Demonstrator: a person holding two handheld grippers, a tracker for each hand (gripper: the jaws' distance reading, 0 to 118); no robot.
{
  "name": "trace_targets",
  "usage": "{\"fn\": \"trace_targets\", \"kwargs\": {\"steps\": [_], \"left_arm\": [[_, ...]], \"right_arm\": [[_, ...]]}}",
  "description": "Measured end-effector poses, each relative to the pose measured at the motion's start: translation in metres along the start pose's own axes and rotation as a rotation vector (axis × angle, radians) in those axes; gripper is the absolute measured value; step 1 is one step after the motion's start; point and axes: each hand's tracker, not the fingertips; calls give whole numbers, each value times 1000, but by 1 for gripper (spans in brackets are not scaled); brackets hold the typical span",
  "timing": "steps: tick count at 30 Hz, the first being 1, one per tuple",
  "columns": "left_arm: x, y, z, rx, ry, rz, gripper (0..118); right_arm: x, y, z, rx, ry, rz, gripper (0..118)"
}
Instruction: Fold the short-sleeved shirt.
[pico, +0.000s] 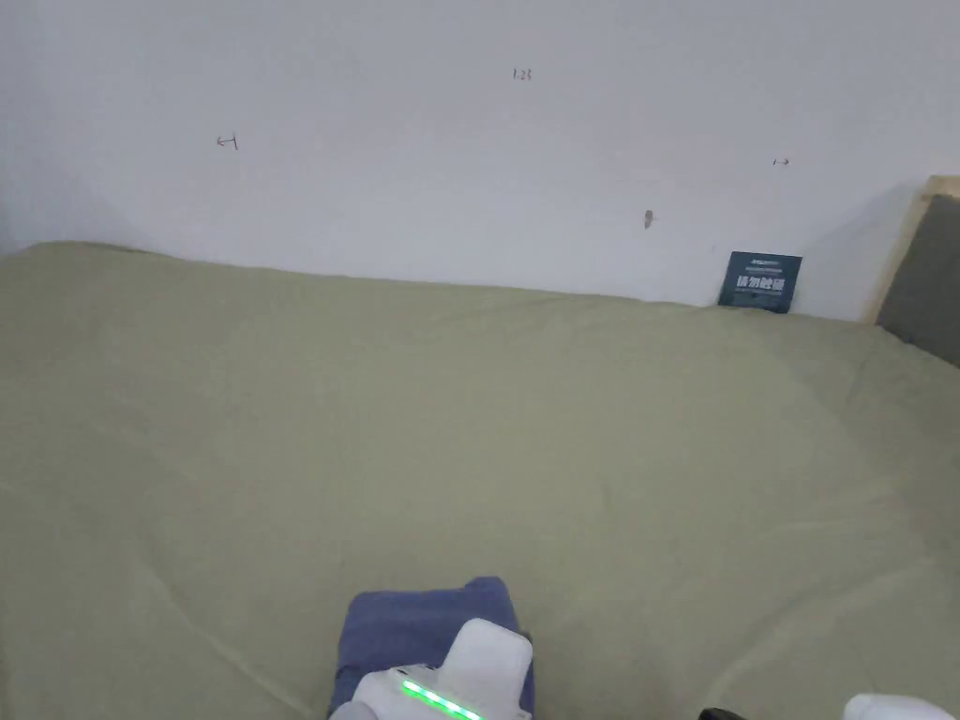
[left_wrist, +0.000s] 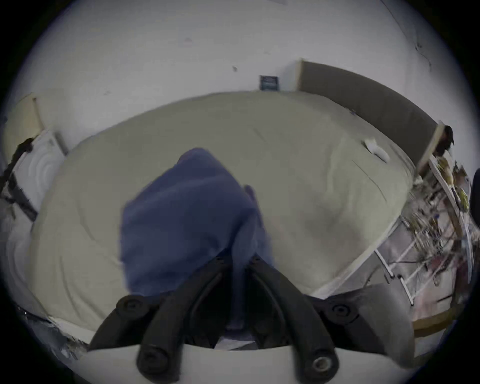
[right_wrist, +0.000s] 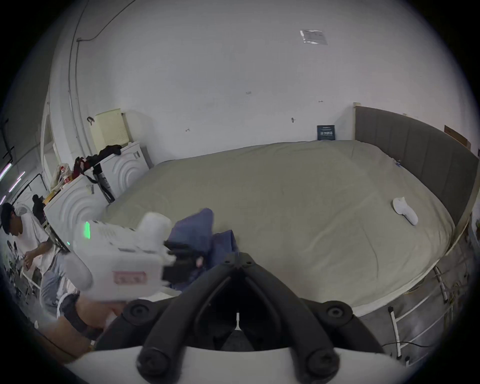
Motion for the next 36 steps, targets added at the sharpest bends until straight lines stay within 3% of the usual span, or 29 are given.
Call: {"fn": "trace_targets", "kwargs": {"steps": [3,4,6,11,14,17,19,21,25,36], "left_arm": [[5,-2,-8,-4,-47,31,35],[2,-1,-6,3,-85,57,35],[-11,2,12,30,-164,142,76],[-64,9,68,172,-304,244,76],[-100,8,55,255,-352,340,69],[-123,6,14,241,-363,461,0],[-123,3,-8,278,-404,530,0],[-121,-1,-30,295,-591,585,0],[-101,-27,-55,193,-565,562,0],[-28,-112,-77,82,-747,635,0]], "right_arm": [[9,-1,3,3,-25,-13,2],[11,-1,4,3,-29,-16,2],[14,-1,3,5,-32,-18,2],[11,1,-2,8,-15,-19,2],[6,0,-3,6,3,-12,2],[2,-4,0,4,24,-4,2],[1,-5,3,3,31,-1,2],[1,-5,5,1,30,-4,2],[4,-5,11,7,20,-13,2],[3,6,19,64,32,-27,2]]}}
